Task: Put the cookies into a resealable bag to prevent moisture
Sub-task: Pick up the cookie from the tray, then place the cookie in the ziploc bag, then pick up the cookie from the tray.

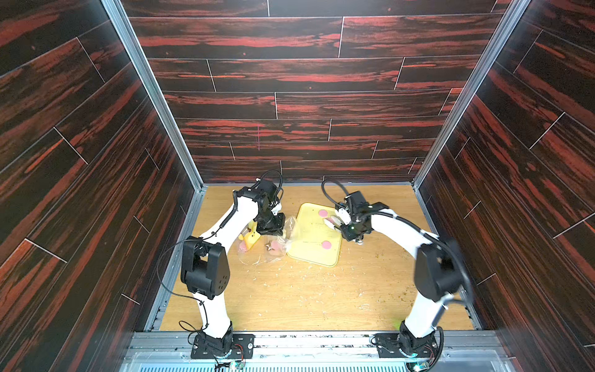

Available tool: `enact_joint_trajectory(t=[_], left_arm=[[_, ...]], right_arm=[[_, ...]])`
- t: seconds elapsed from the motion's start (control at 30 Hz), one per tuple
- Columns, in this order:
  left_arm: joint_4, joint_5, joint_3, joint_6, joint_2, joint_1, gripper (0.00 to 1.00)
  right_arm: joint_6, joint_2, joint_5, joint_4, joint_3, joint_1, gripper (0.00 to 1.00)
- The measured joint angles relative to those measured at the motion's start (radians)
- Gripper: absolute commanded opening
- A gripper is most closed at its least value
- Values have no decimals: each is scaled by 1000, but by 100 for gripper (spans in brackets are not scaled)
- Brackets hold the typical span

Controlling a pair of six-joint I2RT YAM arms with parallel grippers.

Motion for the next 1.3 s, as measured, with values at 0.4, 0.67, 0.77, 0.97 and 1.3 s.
enact_joint_trajectory(t=[0.4, 0.67, 0.77, 0.97, 1.3], left_arm=[[2, 3, 28, 0, 42, 0, 0], [-1, 11, 39, 0, 45, 0, 0], [-1, 16, 39, 0, 45, 0, 0], [-1, 24, 39, 0, 45, 1, 0], [-1, 26, 39, 0, 38, 5, 0]], right_arm=[[33, -306, -284, 40, -145, 164, 37], [55, -252, -326, 72, -142, 213, 42], [61, -221, -332, 91, -127, 213, 45], [62, -210, -344, 113, -111, 213, 48], [61, -256, -212, 80, -135, 51, 48]])
